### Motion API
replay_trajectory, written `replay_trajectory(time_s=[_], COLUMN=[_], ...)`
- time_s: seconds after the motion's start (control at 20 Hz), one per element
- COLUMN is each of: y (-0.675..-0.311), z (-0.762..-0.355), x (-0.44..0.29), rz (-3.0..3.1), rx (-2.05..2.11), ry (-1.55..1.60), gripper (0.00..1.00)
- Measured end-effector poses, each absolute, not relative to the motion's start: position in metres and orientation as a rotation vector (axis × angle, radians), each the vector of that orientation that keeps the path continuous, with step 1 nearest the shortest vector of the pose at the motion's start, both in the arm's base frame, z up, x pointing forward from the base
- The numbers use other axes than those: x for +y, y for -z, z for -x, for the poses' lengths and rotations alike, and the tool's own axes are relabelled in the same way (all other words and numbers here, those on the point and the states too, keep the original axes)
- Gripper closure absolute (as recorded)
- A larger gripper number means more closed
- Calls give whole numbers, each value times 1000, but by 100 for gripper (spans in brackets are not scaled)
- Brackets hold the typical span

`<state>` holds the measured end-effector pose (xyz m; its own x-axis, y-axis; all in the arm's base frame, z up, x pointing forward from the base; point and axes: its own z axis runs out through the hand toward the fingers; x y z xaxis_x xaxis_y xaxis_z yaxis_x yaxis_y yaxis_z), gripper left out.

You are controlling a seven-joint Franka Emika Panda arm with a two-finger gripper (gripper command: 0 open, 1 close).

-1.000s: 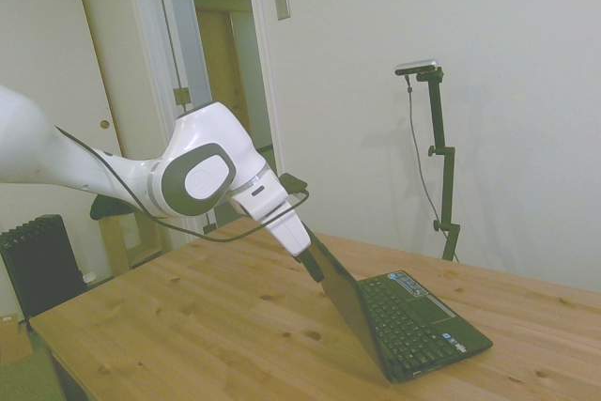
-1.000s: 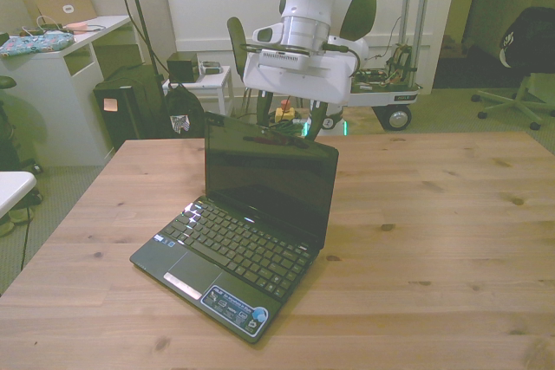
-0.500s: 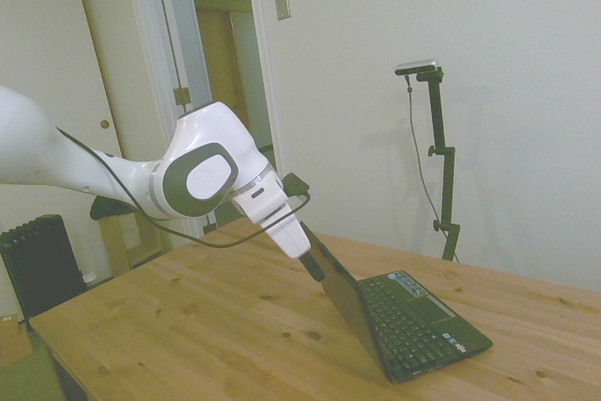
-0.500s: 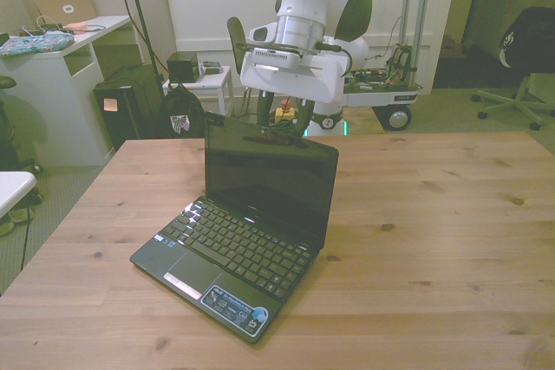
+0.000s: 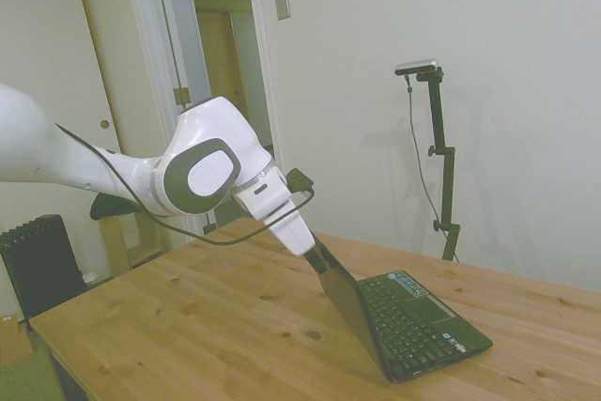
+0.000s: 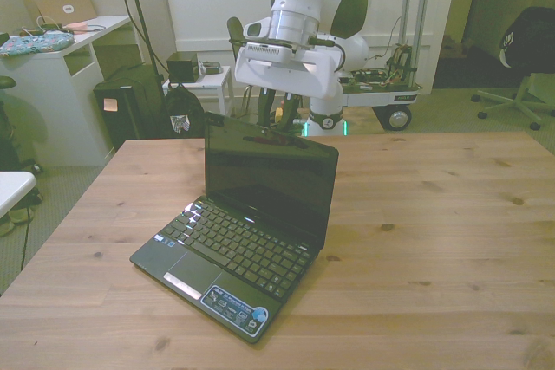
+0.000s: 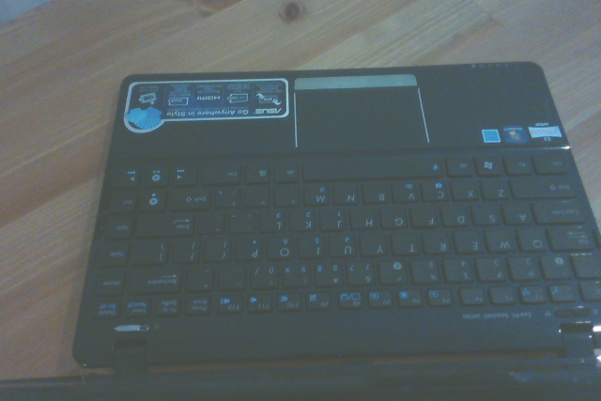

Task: Close the laptop

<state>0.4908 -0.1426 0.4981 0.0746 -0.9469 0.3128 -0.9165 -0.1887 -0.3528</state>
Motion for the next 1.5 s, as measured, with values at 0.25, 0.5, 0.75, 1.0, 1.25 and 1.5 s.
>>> replay_trajectory(time_s=[0.25,0.5,0.75,1.0,1.25,1.5], y=[-505,-507,-503,-491,-470,-447], z=[-488,-482,-492,-516,-538,-550], x=[-154,-179,-208,-240,-269,-304], rz=[2230,2207,2211,2225,2233,2235], rx=[1983,2020,2043,2066,2087,2107], ry=[751,752,750,734,708,689], gripper=[100,100,100,100,100,100])
